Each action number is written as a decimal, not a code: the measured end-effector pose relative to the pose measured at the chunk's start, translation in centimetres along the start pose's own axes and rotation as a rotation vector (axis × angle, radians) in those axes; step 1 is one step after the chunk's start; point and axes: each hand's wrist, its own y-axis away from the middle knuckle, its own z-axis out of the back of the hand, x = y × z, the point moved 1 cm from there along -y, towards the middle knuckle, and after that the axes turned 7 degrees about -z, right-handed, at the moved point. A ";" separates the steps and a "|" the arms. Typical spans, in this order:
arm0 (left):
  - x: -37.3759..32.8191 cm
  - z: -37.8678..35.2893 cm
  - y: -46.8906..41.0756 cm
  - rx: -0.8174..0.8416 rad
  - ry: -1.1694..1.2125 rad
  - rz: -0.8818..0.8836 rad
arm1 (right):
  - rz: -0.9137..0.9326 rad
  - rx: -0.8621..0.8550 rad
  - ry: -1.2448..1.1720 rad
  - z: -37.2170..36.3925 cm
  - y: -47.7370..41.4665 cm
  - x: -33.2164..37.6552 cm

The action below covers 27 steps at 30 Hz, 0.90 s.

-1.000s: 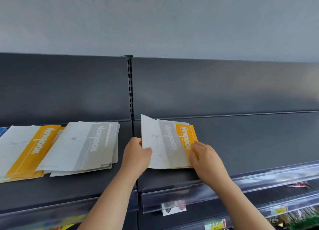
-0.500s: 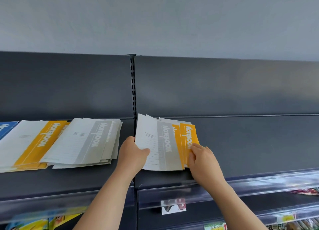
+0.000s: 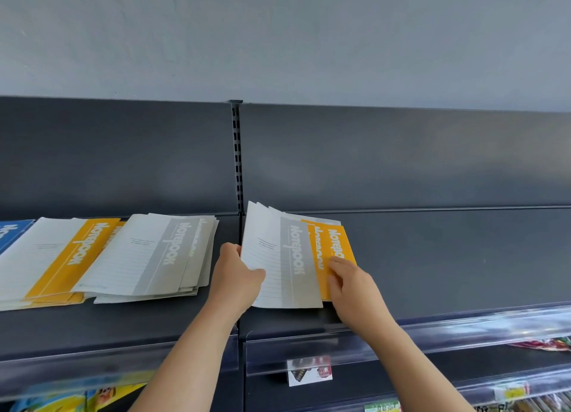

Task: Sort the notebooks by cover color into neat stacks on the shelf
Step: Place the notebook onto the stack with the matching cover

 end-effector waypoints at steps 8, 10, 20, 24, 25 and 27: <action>0.1 0.3 0.2 -0.006 0.010 -0.010 | -0.082 -0.134 0.103 -0.3 -0.8 -0.9; 0.1 0.3 0.3 -0.021 0.006 -0.011 | -0.073 -0.127 0.091 -0.4 -0.8 -1.1; -0.8 -0.9 0.7 -0.024 0.023 -0.065 | 0.043 -0.063 0.150 -0.1 -1.0 -1.4; -0.7 -0.6 1.1 -0.014 0.083 -0.081 | 0.032 -0.071 0.173 -0.3 -1.2 -1.0; -0.7 -0.5 1.2 -0.013 0.096 -0.084 | 0.047 -0.059 0.143 -0.3 -1.2 -0.6; -0.5 -0.3 1.3 -0.018 0.127 -0.084 | 0.070 -0.060 0.078 -0.5 -1.1 0.0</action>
